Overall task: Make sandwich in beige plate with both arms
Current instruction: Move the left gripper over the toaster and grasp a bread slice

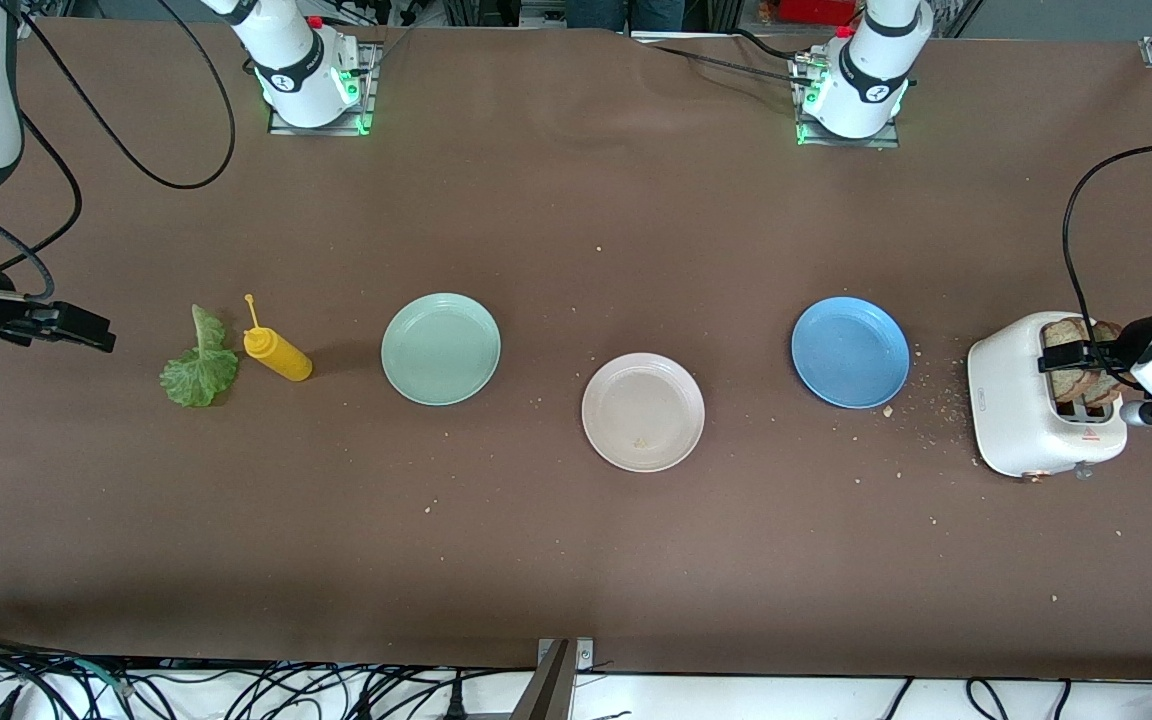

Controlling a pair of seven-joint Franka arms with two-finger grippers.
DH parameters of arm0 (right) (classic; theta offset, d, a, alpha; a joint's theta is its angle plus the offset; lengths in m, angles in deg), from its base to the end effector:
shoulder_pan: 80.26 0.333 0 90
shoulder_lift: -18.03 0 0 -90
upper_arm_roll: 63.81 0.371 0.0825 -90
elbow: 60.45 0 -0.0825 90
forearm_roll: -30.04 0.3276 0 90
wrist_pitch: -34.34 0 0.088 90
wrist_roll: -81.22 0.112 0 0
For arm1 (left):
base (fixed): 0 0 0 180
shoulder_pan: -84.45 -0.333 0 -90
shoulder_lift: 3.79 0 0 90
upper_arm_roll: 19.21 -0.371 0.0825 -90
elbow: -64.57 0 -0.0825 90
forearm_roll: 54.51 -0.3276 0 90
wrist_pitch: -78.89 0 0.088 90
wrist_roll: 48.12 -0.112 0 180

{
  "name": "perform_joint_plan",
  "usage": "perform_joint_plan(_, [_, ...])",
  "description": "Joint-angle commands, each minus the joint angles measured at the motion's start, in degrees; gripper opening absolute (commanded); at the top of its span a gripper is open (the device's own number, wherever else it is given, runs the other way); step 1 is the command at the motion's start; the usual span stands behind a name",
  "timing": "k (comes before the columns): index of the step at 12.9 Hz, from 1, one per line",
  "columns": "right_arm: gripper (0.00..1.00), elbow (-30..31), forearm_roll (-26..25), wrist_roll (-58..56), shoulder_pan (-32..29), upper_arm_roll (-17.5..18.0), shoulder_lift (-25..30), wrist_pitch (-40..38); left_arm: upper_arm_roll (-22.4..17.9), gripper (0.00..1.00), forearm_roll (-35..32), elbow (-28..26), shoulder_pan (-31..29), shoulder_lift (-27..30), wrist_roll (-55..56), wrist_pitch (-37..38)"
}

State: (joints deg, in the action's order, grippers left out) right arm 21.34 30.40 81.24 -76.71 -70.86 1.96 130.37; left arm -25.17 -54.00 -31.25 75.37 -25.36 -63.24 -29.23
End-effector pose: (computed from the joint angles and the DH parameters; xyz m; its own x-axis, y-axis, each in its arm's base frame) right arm 0.6012 -0.0245 0.5899 0.9979 -0.0583 -0.0299 -0.0575 -0.9980 0.0278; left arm 0.5920 0.1493 0.4465 0.9869 -0.0031 -0.1614 -0.0011 -0.9999 0.0123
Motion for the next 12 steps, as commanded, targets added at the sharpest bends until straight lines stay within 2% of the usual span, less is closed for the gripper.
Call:
perform_joint_plan(1, [1.0,-0.7,1.1,-0.9,-0.5,0.1,-0.1,-0.8,0.4,0.67,0.0,-1.1,-1.1,0.1,-1.0,-0.8])
perform_joint_plan(3, [1.0,-0.7,1.1,-0.8,-0.5,0.1,-0.1,-0.8,0.4,0.08,0.0,-1.1,-1.7,0.0,-1.3,-0.5])
perform_joint_plan(4, [1.0,-0.7,1.2,-0.8,-0.5,0.1,-0.1,-0.8,0.4,0.0,0.0,-1.4,-1.8,0.0,-1.5,-0.2])
perform_joint_plan(6, [1.0,-0.7,1.1,-0.9,-0.5,0.0,-0.1,-0.8,0.4,0.0,-0.1,-1.5,-2.2,-0.1,-2.0,-0.1])
perform_joint_plan(8, [1.0,-0.7,1.2,-0.9,-0.5,0.1,-0.1,-0.9,0.4,0.0,0.0,-1.1,-3.3,0.0,-7.6,0.7])
perform_joint_plan(12, [1.0,-0.6,1.2,-0.8,-0.5,0.1,-0.1,-0.8,0.4,0.0,-0.9,2.7,-4.3,0.8,-12.3,2.5])
